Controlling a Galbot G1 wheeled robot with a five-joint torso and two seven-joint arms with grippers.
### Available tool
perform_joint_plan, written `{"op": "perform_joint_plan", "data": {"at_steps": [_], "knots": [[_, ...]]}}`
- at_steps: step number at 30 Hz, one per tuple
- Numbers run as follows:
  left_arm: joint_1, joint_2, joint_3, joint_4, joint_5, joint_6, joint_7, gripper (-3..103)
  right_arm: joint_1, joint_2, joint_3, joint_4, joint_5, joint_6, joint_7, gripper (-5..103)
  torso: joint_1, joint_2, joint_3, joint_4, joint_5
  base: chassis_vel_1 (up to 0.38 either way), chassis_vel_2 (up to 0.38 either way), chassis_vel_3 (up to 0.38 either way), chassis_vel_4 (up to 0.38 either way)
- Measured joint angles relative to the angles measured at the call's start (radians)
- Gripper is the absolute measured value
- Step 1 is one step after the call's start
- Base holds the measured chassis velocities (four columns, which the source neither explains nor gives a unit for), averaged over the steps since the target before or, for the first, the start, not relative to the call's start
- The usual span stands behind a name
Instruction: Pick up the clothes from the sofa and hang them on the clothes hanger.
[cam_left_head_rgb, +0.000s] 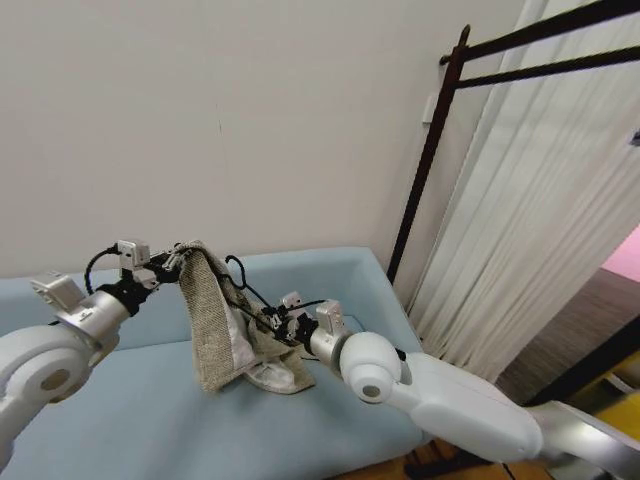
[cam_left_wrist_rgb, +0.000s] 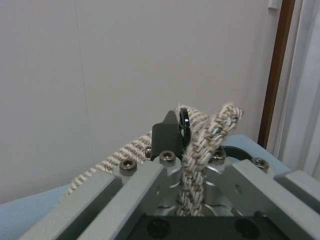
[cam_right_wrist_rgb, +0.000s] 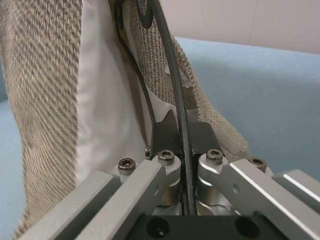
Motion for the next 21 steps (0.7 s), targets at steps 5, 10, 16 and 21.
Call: {"op": "perform_joint_plan", "data": {"at_steps": [5, 10, 16, 21], "knots": [[0.004, 0.014, -0.013, -0.023, -0.007, 0.000, 0.000, 2, 0.008, 0.081, -0.001, -0.063, 0.000, 0.025, 0.001, 2, 0.000, 0.000, 0.000, -0.0003, 0.0000, 0.000, 0.000, 0.000, 0.000], [0.004, 0.027, -0.015, -0.037, -0.014, 0.000, 0.001, 2, -0.004, 0.125, 0.007, -0.103, -0.006, 0.058, -0.025, 2, 0.000, 0.000, 0.000, -0.0002, -0.0001, 0.000, 0.000, 0.000, 0.000], [-0.003, 0.052, -0.016, -0.027, -0.019, -0.008, 0.026, 2, -0.101, 0.060, 0.076, -0.086, -0.039, 0.141, -0.102, 2, 0.000, 0.000, 0.000, -0.0008, 0.0001, 0.000, 0.000, 0.000, 0.000], [-0.005, 0.045, -0.015, -0.007, -0.012, -0.017, 0.037, 2, -0.185, -0.001, 0.166, -0.051, -0.042, 0.145, -0.136, 2, 0.000, 0.000, 0.000, -0.0009, 0.0003, 0.000, 0.000, 0.000, 0.000]]}}
